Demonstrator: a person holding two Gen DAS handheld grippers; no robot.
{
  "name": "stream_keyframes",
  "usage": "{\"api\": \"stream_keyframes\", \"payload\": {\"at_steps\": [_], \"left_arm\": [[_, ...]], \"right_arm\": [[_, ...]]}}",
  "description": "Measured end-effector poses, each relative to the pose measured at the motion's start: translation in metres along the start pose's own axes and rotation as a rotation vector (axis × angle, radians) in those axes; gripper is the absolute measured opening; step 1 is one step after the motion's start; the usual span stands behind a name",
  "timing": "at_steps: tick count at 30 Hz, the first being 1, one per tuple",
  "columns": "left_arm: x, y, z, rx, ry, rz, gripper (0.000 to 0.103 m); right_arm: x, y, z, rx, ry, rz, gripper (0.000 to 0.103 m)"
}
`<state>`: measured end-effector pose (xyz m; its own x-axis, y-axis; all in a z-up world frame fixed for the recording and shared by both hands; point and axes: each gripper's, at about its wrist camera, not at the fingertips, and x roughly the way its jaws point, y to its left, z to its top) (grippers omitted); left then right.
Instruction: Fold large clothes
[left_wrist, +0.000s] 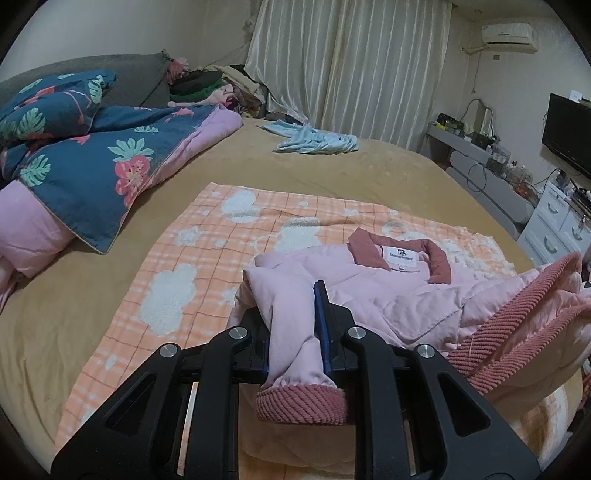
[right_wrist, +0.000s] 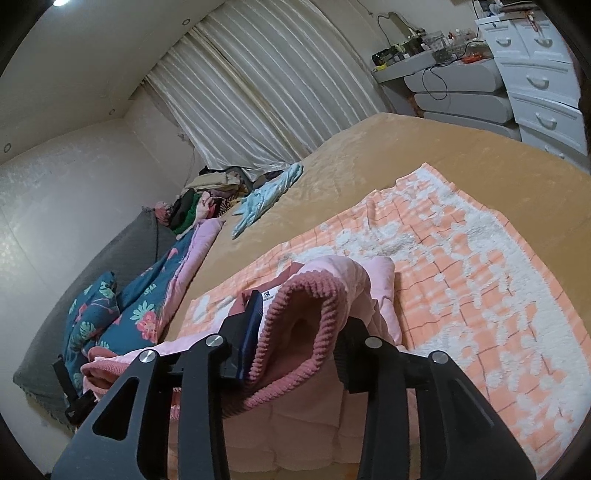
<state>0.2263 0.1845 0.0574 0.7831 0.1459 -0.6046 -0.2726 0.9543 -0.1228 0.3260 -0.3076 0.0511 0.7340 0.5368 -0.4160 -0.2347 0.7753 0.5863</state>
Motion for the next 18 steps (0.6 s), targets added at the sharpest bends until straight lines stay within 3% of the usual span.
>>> {"api": "stream_keyframes", "payload": {"at_steps": [3,4,5,6,9,13,18], "left_arm": [[0.007,-0.001,0.003,0.000,0.008,0.007,0.012],[0.010,-0.002,0.004,0.002,0.012,0.011,0.012],[0.014,-0.004,0.005,0.007,0.018,0.017,0.012],[0.018,-0.004,0.005,0.009,0.025,0.024,0.012],[0.030,-0.005,0.006,0.005,0.046,0.034,0.012],[0.040,-0.004,0.007,-0.001,0.053,0.041,0.012],[0.053,-0.004,0.010,-0.009,0.065,0.060,0.015]], "right_arm": [[0.003,-0.002,0.003,0.017,0.004,0.010,0.041],[0.004,-0.002,0.005,0.021,0.005,0.021,0.052],[0.003,-0.002,0.006,0.025,-0.007,0.013,0.076],[-0.001,-0.003,0.008,0.029,-0.033,-0.004,0.085],[-0.012,-0.012,0.013,0.061,-0.078,0.033,0.087],[-0.024,-0.021,0.006,0.027,-0.128,-0.019,0.093],[0.001,-0.032,-0.028,-0.028,-0.073,-0.103,0.094]]}}
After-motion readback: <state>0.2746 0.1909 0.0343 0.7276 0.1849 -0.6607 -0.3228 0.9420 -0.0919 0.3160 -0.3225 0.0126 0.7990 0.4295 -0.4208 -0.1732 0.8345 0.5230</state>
